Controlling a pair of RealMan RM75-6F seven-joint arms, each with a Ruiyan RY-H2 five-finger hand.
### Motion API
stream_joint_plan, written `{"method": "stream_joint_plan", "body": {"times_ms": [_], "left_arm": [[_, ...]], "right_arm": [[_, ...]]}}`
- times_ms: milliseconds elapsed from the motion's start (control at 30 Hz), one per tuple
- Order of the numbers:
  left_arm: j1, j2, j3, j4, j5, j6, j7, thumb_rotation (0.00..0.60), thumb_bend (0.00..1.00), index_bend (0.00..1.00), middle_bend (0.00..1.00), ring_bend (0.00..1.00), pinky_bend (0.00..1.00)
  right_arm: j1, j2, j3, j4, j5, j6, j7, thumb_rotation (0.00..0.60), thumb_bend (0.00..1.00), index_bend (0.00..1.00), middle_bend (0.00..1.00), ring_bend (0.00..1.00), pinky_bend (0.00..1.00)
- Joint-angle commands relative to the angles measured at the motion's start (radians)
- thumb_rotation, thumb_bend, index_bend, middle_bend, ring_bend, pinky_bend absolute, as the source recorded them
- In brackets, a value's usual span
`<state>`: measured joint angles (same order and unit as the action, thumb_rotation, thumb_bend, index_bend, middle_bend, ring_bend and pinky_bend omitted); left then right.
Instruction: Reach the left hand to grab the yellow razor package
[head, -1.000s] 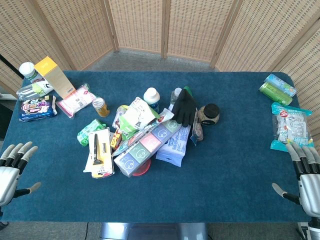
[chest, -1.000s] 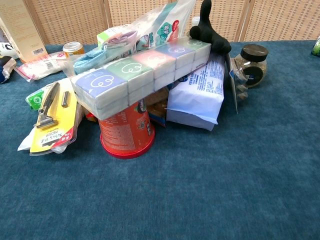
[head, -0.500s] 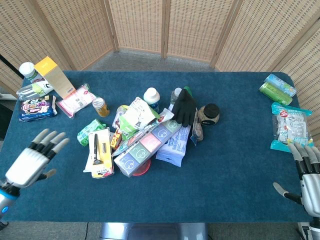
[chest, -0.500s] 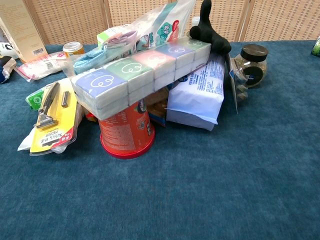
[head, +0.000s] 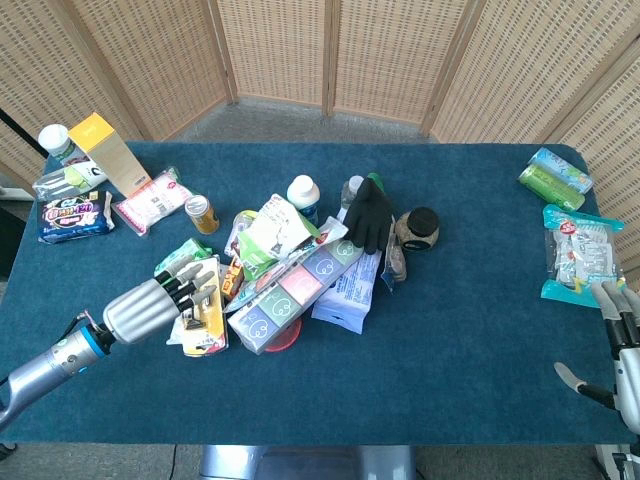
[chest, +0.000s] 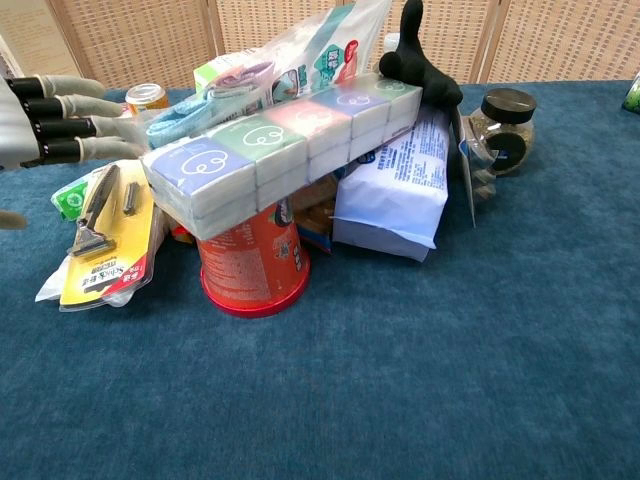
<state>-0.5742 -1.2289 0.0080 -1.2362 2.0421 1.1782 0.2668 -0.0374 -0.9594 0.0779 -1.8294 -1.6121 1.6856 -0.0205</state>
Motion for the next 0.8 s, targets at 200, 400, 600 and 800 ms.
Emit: {"method": "stream_joint_plan", "body": {"times_ms": [200, 400, 600, 800], "left_arm": [[-0.036, -0.027, 0.022, 0.01, -0.022, -0.057, 0.069, 0.6, 0.0, 0.0, 0.0, 0.0, 0.0], [-0.065, -0.051, 0.023, 0.011, -0.042, -0.098, 0.127, 0.6, 0.0, 0.0, 0.0, 0.0, 0.0], [-0.089, -0.078, 0.023, -0.007, -0.058, -0.131, 0.193, 0.6, 0.0, 0.0, 0.0, 0.0, 0.0], [-0.104, -0.119, 0.023, 0.021, -0.035, -0.099, 0.272, 0.6, 0.0, 0.05, 0.0, 0.0, 0.03]], "right_arm": [[-0.002, 0.008, 0.002, -0.003, -0.001, 0.004, 0.013, 0.6, 0.0, 0.0, 0.0, 0.0, 0.0], [-0.004, 0.01, 0.002, -0.004, -0.001, 0.006, 0.015, 0.6, 0.0, 0.0, 0.0, 0.0, 0.0], [-0.004, 0.011, 0.0, -0.004, -0.008, 0.006, 0.015, 0.6, 0.0, 0.0, 0.0, 0.0, 0.0], [-0.007, 0.014, 0.002, -0.005, -0.011, 0.014, 0.02, 0.6, 0.0, 0.0, 0.0, 0.0, 0.0]]}}
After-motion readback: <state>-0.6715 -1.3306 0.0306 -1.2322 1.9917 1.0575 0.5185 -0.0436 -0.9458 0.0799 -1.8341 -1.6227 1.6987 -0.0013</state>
